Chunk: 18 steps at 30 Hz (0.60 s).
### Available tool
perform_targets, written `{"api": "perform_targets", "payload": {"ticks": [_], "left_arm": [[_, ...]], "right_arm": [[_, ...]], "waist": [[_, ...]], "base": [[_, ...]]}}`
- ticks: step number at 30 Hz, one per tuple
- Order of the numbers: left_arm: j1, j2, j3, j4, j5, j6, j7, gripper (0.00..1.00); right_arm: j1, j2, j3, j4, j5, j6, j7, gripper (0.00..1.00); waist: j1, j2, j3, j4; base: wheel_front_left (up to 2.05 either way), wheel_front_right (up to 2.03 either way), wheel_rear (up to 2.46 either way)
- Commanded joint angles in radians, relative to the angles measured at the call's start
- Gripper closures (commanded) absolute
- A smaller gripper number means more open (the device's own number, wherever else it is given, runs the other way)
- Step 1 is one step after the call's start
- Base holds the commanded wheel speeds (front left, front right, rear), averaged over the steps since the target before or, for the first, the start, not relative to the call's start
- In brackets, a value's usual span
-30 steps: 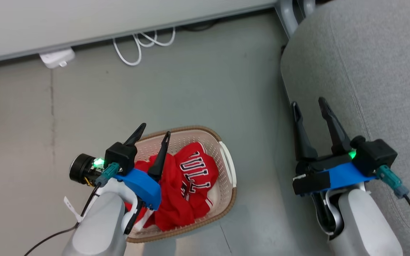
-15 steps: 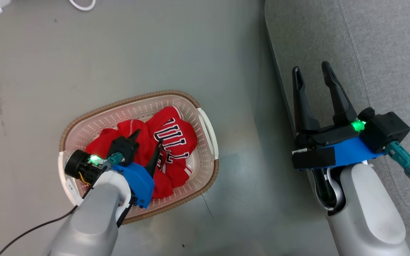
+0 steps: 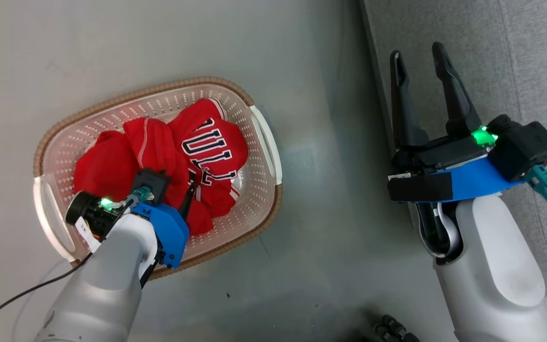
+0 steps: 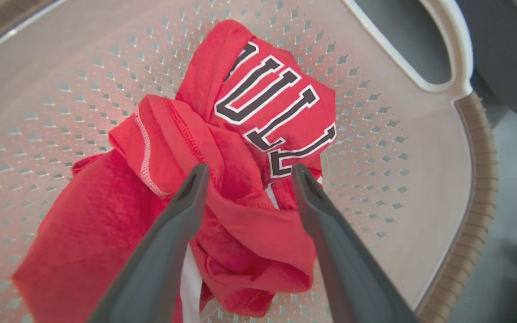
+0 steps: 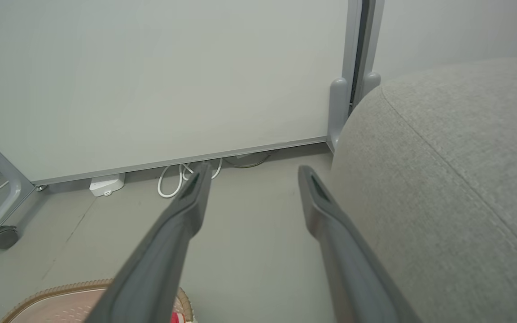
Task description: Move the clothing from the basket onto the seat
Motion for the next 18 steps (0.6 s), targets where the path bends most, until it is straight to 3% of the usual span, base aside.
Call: {"api": "perform_targets", "payload": {"ticks": [1,18], "left_arm": [[-0.021,0.01,-0.006,0.016,-0.011,-0.004,0.019,0.0],[-0.114,0.031,-0.077,0.052,-0.038,-0.004,0.13,0.0]], "right_arm": [[-0.024,-0.002,0.002,-0.009,0.006,0.0,0.0,0.0],[-0.069,-0.002,0.011,-0.048,0.011,0.0,0.0,0.0]], "waist": [[-0.0001,0.0,0.04,-0.002],[-0.0001,0.0,0.178,-0.011]], "base": [[0.0,0.0,0.0],[0.0,0.0,0.0]]}}
